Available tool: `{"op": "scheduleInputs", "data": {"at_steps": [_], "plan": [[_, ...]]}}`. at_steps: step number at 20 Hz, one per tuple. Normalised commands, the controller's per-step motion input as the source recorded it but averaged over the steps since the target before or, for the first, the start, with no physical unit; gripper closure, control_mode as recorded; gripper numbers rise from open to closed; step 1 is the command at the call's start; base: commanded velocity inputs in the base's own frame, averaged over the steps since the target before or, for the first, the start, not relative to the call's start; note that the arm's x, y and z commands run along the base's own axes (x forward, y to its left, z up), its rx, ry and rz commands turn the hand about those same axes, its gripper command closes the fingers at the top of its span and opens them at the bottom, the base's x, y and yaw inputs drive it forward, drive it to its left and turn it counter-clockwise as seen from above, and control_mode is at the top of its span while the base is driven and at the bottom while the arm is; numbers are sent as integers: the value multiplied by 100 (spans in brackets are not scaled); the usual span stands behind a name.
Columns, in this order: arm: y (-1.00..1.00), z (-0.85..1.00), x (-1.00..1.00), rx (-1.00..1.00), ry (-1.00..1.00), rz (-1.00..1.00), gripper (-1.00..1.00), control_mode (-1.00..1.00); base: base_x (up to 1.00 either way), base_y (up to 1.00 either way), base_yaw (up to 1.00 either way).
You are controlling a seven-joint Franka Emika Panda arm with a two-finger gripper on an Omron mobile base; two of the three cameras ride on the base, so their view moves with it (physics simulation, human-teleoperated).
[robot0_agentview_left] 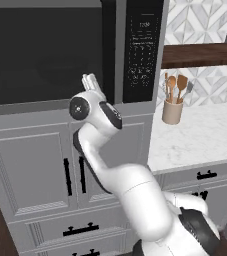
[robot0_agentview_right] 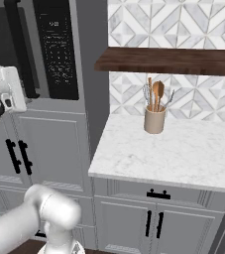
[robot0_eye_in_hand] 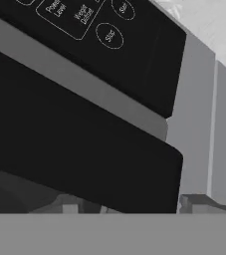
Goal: Open the microwave, place the bowl with waffle inside the microwave, then close the microwave door and turn it on.
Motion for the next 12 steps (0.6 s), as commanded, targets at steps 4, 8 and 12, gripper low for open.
{"op": "scheduleInputs", "data": {"at_steps": [4, 8, 12], "plan": [[19, 3, 8, 0, 3, 14, -100, -100, 0, 0, 0], [36, 21, -93, 4, 0, 18, -100, -100, 0, 0, 0], [8, 65, -73, 12, 0, 13, -100, -100, 0, 0, 0]]}}
